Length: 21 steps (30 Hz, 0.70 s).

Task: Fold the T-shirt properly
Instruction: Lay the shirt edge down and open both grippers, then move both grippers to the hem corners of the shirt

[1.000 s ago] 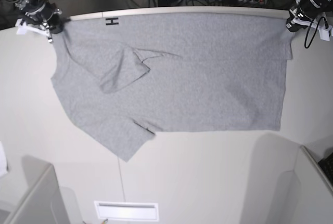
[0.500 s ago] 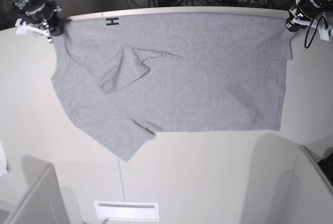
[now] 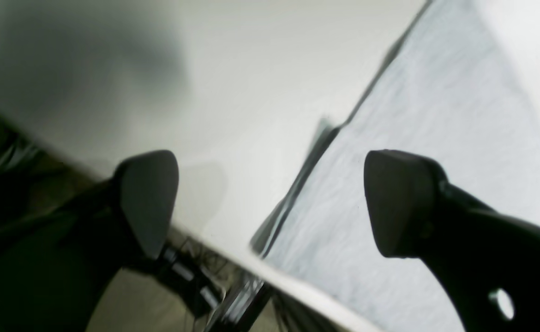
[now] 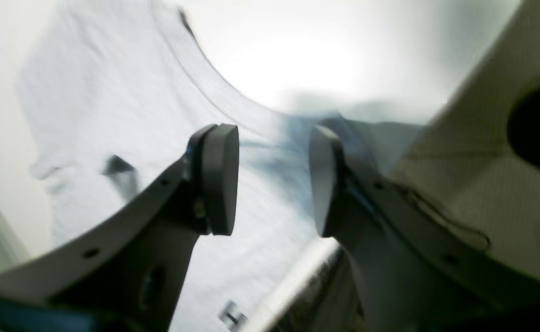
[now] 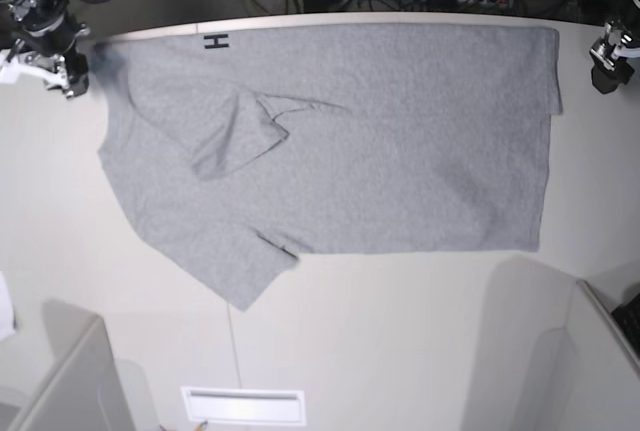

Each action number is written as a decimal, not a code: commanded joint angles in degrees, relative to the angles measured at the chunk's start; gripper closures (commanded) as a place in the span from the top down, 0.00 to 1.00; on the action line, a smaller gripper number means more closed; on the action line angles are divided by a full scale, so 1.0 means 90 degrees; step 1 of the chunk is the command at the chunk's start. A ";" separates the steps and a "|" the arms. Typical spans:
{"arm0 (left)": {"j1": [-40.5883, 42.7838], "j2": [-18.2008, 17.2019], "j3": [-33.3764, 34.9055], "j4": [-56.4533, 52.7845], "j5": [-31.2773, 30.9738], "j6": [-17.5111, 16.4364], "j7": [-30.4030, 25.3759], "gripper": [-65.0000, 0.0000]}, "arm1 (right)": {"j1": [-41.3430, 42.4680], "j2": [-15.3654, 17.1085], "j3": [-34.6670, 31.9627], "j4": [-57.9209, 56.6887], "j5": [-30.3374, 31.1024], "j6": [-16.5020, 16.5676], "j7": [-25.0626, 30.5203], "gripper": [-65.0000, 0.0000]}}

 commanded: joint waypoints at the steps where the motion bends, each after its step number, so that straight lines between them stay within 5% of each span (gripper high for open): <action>1: -0.0044 -0.0109 -0.0077 0.0235 -0.0096 -0.0044 -0.0109 0.95 | 0.0228 0.0274 0.0001 0.0100 0.0081 0.0054 0.0083 0.37; 4: -0.0357 -0.0079 -0.0057 0.0519 -0.0106 -0.0044 -0.0109 0.92 | 0.0853 0.0626 -0.0595 -0.0261 0.0081 0.0054 -0.0083 0.37; 6: -0.0640 -0.0070 -0.0047 0.0685 -0.0086 -0.0044 -0.0109 0.82 | 0.1292 0.0870 -0.1025 -0.0613 0.0081 0.0054 -0.0181 0.37; 15: -0.1421 -0.0275 0.1183 0.0743 -0.0076 -0.0034 -0.0109 0.00 | 0.3666 0.1651 -0.2900 -0.2342 0.0071 0.0054 -0.0132 0.38; 18: -0.1529 -0.0275 0.1515 0.0724 -0.0076 -0.0034 -0.0109 0.00 | 0.4643 0.1837 -0.3408 -0.3231 -0.0368 0.0181 -0.0132 0.40; 21: -0.1539 -0.0275 0.1623 0.0724 -0.0076 -0.0034 -0.0109 0.00 | 0.5590 0.1827 -0.3906 -0.4305 -0.1120 0.0943 -0.0132 0.49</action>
